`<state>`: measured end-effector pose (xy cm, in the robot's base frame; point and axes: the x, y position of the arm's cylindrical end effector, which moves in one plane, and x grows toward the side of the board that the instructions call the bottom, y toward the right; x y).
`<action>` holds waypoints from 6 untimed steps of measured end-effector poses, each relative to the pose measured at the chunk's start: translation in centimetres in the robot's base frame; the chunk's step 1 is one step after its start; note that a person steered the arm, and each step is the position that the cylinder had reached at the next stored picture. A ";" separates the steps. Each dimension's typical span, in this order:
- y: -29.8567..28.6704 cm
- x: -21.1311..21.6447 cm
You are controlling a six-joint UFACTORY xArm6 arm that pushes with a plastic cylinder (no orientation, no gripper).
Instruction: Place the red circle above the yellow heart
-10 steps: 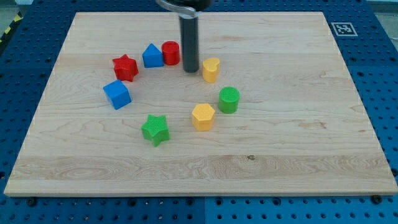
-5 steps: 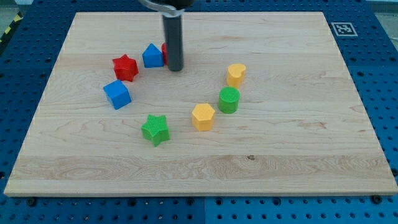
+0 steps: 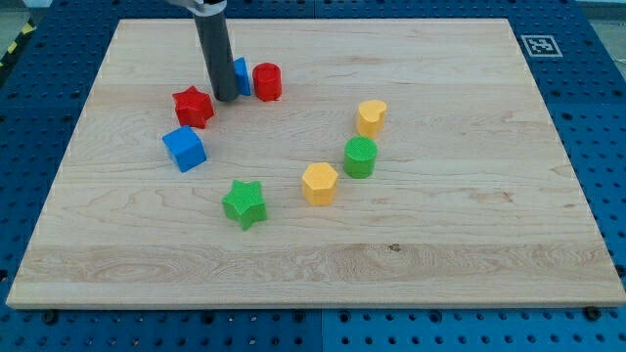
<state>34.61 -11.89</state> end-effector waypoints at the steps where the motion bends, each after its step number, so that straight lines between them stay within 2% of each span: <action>1: 0.0 -1.0; 6: 8.4 -0.8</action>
<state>33.85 -3.46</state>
